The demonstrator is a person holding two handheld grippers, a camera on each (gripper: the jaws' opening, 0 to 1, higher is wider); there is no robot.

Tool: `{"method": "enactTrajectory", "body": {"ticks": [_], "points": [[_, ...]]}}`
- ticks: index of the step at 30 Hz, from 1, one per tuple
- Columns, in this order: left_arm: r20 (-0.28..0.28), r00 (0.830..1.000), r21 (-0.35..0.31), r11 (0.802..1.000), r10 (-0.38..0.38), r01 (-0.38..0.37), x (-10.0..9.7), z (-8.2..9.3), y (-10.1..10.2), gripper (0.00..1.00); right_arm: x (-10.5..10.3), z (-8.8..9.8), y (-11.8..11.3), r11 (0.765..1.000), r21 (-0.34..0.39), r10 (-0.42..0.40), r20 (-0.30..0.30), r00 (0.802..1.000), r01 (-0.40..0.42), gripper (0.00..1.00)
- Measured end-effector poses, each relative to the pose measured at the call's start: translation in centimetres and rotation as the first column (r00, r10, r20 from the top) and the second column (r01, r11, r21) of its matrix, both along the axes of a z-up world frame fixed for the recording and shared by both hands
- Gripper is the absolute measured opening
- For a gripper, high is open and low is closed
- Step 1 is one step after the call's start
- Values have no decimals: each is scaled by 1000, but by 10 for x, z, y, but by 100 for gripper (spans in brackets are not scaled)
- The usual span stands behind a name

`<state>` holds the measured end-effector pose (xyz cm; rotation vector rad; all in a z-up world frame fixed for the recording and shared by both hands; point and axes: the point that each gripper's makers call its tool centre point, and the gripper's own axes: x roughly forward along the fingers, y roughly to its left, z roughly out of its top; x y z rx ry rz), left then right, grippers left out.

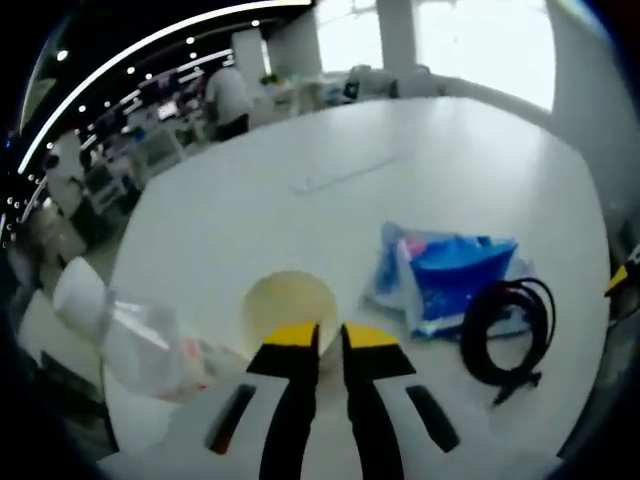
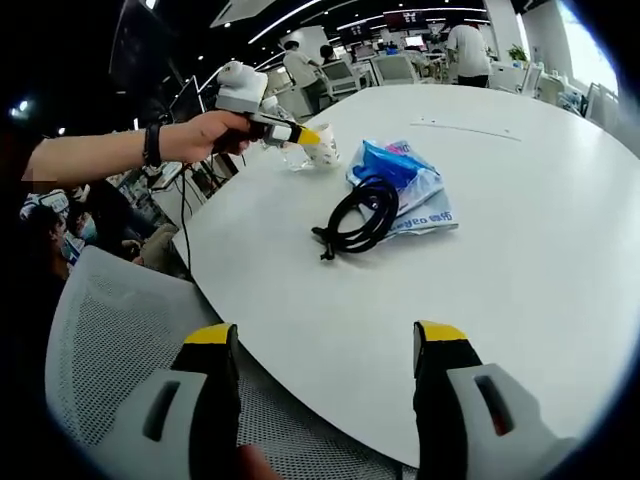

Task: Arrange the tabletop items into an orderly group along one side of the table until the central work area is clear of visible clutter.

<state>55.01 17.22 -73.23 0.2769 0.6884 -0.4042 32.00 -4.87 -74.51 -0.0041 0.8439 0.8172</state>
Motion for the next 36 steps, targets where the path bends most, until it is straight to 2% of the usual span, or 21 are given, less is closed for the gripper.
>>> {"method": "enactTrajectory", "body": {"ticks": [8, 14, 20, 25, 27, 31, 36], "points": [[-10, 1000, 7, 1000, -6, 6, -3, -1, -1, 10, 1, 1, 1, 1000, 5, -2, 2, 1000, 2, 71], [1, 1000, 21, 1000, -6, 6, -8, 4, 2, 18, 1, 2, 2, 1000, 8, -2, 6, 1000, 2, 71], [23, 999, -12, 1000, 27, -27, -19, 14, 9, 21, 1, 3, 2, 1000, 9, -2, 12, 1000, 2, 71], [37, 998, -41, 998, 42, -41, -35, 19, 12, 27, 1, 3, 3, 1000, 9, 2, 13, 1000, -2, 71], [32, 997, -57, 996, 68, -66, -44, 17, 15, 28, 0, 2, 5, 1000, 7, 7, 8, 1000, -7, 69], [13, 998, -59, 996, 69, -68, -63, 7, 15, 34, -2, 1, 6, 1000, 6, 16, 5, 1000, -16, 68], [-26, 988, -150, 977, 151, -153, -85, 0, 17, 38, -4, -1, 5, 1000, 1, 15, -4, 1000, -15, 69]]}}
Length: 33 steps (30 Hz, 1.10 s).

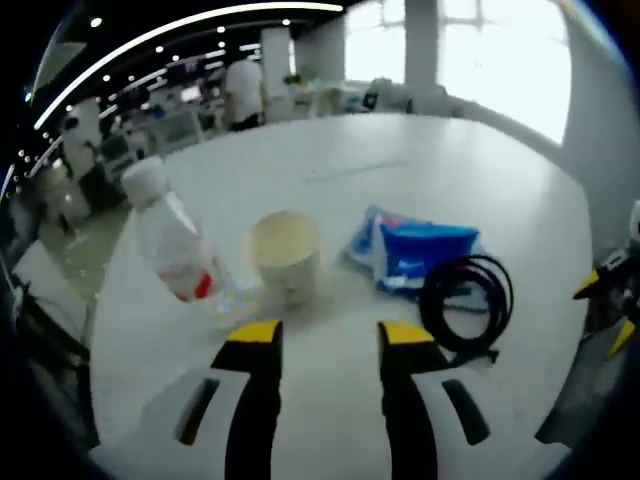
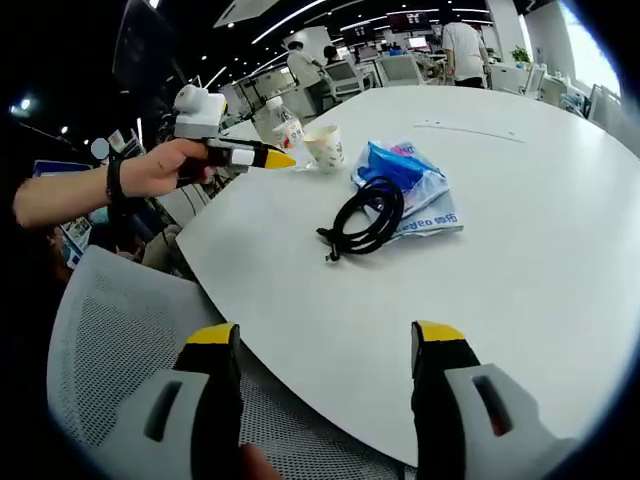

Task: Arrange the tabletop items into an orderly group along one side of the table until the central work area is clear of visible clutter.

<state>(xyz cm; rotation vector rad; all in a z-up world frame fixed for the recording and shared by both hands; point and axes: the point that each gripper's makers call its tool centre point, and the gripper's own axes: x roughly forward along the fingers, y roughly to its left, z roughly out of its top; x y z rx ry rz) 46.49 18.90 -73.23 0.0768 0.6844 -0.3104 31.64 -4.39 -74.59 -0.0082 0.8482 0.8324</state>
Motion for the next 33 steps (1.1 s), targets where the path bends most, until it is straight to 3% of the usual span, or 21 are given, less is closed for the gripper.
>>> {"method": "enactTrajectory", "body": {"ticks": [2, 6, 12, 15, 17, 21, 23, 24, 27, 30, 33], "points": [[1, 1000, -51, 998, 22, -22, -10, -1, -5, 42, -1, -1, 0, 1000, -6, 3, -4, 1000, -3, 69], [-16, 1000, -62, 998, 6, -7, -32, -10, -12, 44, -3, -2, 1, 1000, -12, 14, -6, 1000, -14, 69], [-53, 998, -102, 994, 40, -45, -42, -23, -3, 48, -4, -2, 1, 1000, -18, 15, -10, 1000, -16, 70], [-54, 999, -171, 985, -4, -5, -51, -21, -15, 53, 0, -3, -4, 999, -38, 4, 16, 1000, -3, 71], [-93, 995, -206, 978, -43, 23, -61, -27, -25, 57, 1, -4, -6, 999, -43, -6, 10, 1000, 6, 71], [-96, 994, -155, 987, -60, 44, -74, -44, -27, 57, -1, -7, -7, 999, -51, -9, -4, 1000, 9, 71], [-121, 992, -183, 983, -40, 17, -84, -52, -28, 58, -3, -10, -6, 998, -66, 3, -6, 1000, -4, 71], [-176, 984, -195, 981, -21, -14, -92, -59, -29, 58, -3, -10, -5, 998, -59, -3, -2, 1000, 3, 71], [-101, 993, -154, 987, -55, 39, -81, -47, -31, 60, -8, -11, -3, 997, -69, 22, -12, 1000, -23, 71], [-79, 994, -130, 990, -72, 62, -77, -44, -30, 60, -7, -12, -3, 996, -85, 35, -4, 999, -35, 71], [-80, 994, -161, 985, -68, 54, -79, -42, -31, 61, -6, -10, -4, 997, -78, 26, -2, 1000, -26, 71]]}}
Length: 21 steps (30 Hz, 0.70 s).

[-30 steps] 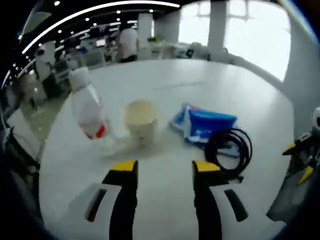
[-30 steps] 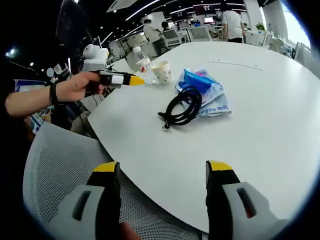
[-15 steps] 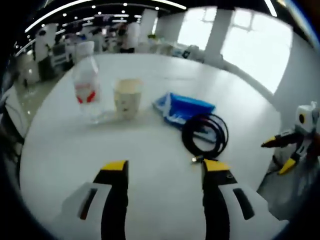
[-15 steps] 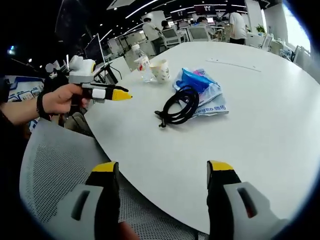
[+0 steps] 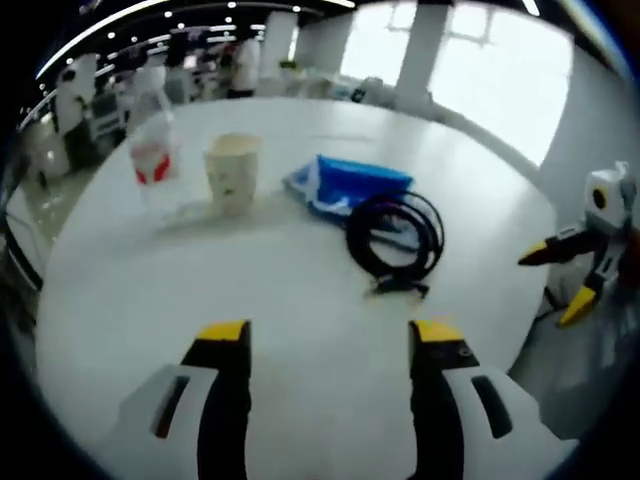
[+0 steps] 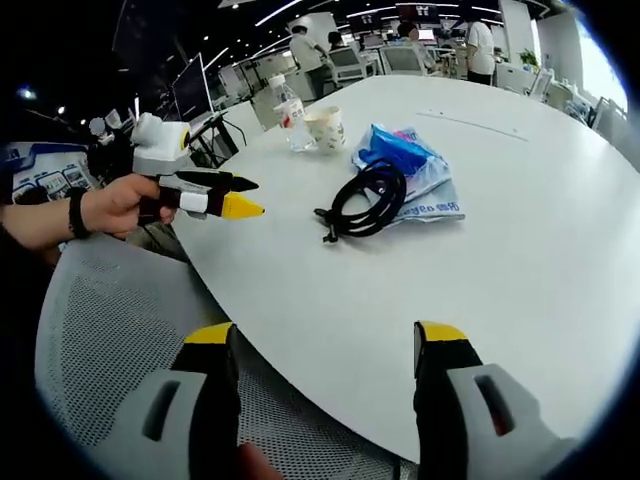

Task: Arrange the tabletop items into an orderly group along one side of the table until the central work area is clear of visible clutter.

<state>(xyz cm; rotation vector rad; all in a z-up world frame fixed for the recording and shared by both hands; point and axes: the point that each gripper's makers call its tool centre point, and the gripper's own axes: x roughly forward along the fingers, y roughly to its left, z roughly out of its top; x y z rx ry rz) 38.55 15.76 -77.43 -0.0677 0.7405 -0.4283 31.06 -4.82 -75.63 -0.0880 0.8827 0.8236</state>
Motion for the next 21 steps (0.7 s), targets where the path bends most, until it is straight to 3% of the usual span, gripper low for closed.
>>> {"method": "enactTrajectory", "body": {"ticks": [2, 5, 18, 21], "points": [[-3, 1000, -55, 998, 24, -24, 3, 3, -3, 63, 2, 1, -2, 1000, -4, -5, 7, 1000, 5, 71], [12, 1000, -30, 999, 22, -22, 4, 4, -1, 64, 2, 1, -2, 1000, 2, -9, 1, 1000, 9, 71], [62, 996, -96, 994, 65, -59, 12, 23, 2, 64, 6, 1, -5, 999, 12, -43, -11, 999, 43, 70], [69, 996, -95, 994, 58, -51, 13, 24, 3, 64, 12, 1, -11, 998, -12, -66, 20, 998, 66, 68]]}}
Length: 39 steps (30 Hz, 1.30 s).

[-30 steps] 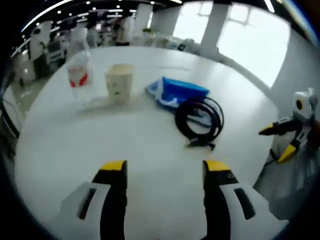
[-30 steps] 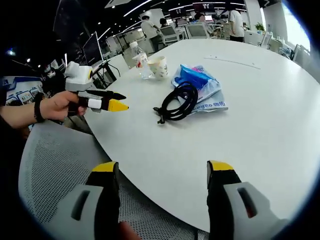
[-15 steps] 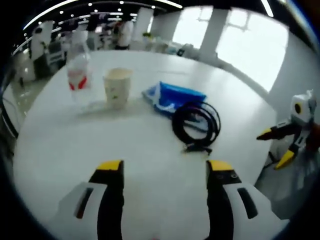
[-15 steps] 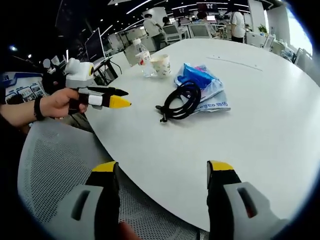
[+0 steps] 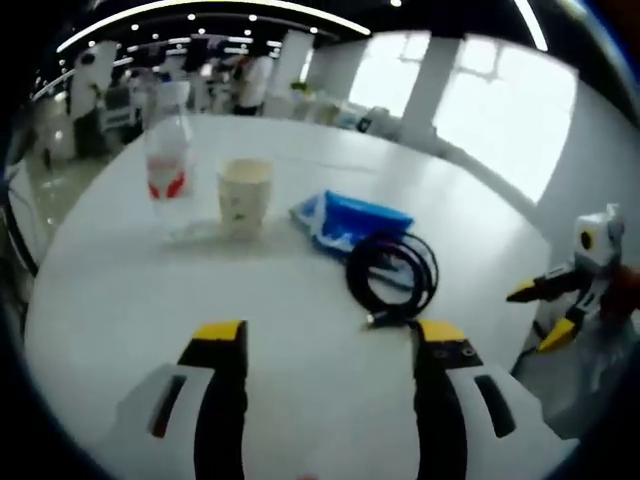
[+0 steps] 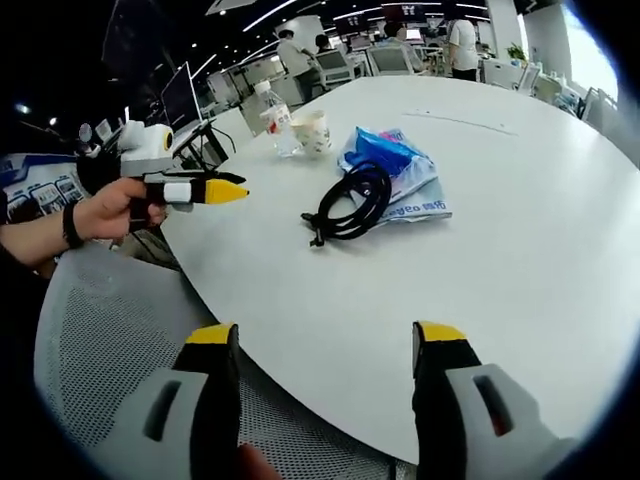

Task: Arrange the tabletop items into an orderly group along one side of the table until the central work area is clear of visible clutter.

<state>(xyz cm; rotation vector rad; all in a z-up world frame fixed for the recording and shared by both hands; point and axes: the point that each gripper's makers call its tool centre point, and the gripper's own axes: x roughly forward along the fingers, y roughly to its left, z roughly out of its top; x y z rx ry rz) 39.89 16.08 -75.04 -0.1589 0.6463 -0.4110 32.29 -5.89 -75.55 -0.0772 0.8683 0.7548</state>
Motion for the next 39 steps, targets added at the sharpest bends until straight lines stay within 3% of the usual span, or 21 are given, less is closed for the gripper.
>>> {"method": "enactTrajectory", "body": {"ticks": [4, 7, 11, 18, 27, 39], "points": [[4, 1000, -34, 999, 19, -19, 2, 5, 4, 62, 5, -1, -9, 998, 11, -65, -30, 997, 65, 67], [17, 999, -53, 998, 45, -44, 5, 12, 9, 62, 10, -12, -28, 985, -49, -171, -76, 982, 167, 67], [20, 997, -76, 994, 75, -73, 6, 14, 16, 62, 21, -15, -27, 980, -42, -200, -84, 976, 197, 66], [13, 996, -95, 992, 90, -89, 7, 14, 17, 61, 49, -7, 1, 979, 24, -201, -75, 977, 203, 65], [-1, 994, -117, 987, 110, -109, 5, 14, 19, 60, 77, -7, 27, 976, 47, -208, -86, 974, 212, 59], [-16, 991, -144, 980, 135, -136, 5, 14, 20, 58, 107, -10, 53, 986, -7, -164, -59, 985, 164, 53]]}}
